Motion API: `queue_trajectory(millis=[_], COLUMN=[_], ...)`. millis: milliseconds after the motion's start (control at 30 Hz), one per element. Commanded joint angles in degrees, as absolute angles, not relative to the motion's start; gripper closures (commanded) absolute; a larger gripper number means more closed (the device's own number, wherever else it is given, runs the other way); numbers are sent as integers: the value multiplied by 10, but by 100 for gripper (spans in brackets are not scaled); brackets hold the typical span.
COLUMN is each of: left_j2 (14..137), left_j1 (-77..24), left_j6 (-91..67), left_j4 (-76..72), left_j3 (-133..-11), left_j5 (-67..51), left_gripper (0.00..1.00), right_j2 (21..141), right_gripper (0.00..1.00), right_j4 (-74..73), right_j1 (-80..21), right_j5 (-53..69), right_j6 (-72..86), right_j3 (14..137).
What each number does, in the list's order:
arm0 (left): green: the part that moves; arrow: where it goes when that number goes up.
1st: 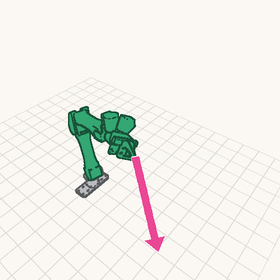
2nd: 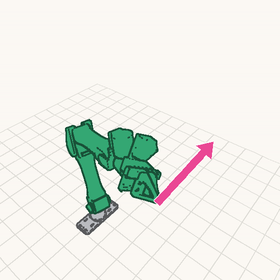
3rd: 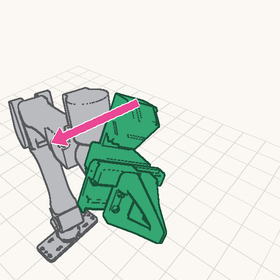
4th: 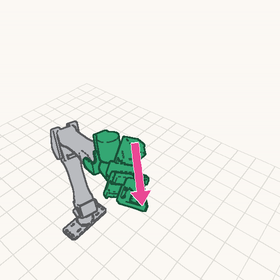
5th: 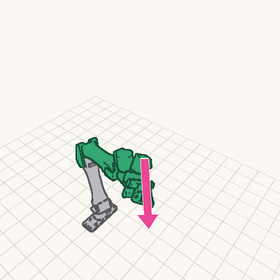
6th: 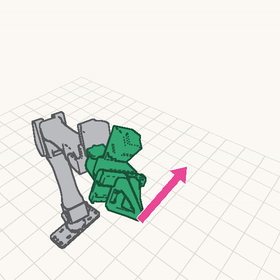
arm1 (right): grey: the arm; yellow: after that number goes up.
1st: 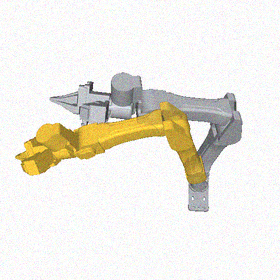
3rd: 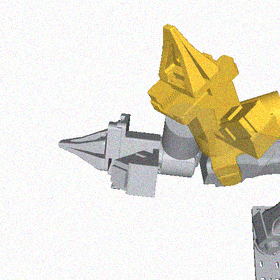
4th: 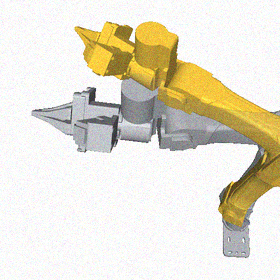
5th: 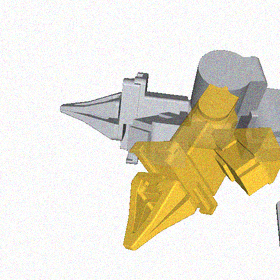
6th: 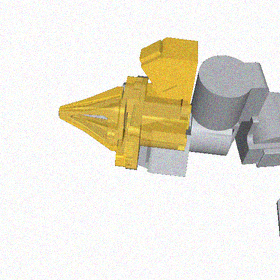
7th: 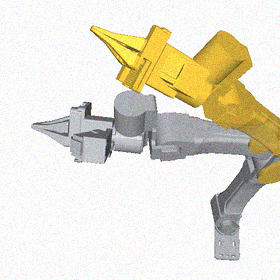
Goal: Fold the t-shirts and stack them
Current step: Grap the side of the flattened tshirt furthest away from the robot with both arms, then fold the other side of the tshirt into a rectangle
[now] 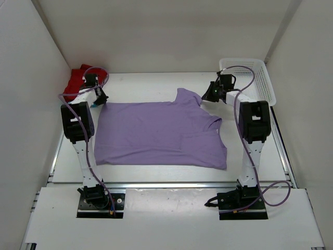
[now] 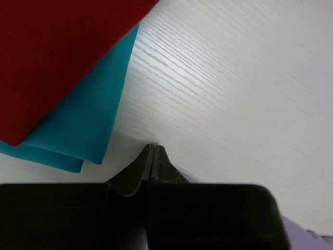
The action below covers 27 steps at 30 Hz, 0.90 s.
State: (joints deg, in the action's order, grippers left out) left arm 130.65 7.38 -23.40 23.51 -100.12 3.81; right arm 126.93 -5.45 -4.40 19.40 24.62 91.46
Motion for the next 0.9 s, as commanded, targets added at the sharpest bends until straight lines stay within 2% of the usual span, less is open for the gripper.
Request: queue_trajectory(millis=[0,167,667,867], left_j2=[1268,1228,1021,941], left_j1=[74,69,86,110], left_j6=[-235,-244,-235,-262], left_j4=[228,219,146,115], left_j3=[-985,-967,-731,-636], left_j5=[45,21,50,33], left_gripper=[100,100,100,100], right_j2=[1224,1175,844,730], right_gripper=[100,100,100,100], right_j4=[-37,-55,23,9], right_j1=[-41,-42,-36,-33], right_j5=[203,204,193,167], right_j6=[248,246,269,269], right_j3=[921,908,559,464])
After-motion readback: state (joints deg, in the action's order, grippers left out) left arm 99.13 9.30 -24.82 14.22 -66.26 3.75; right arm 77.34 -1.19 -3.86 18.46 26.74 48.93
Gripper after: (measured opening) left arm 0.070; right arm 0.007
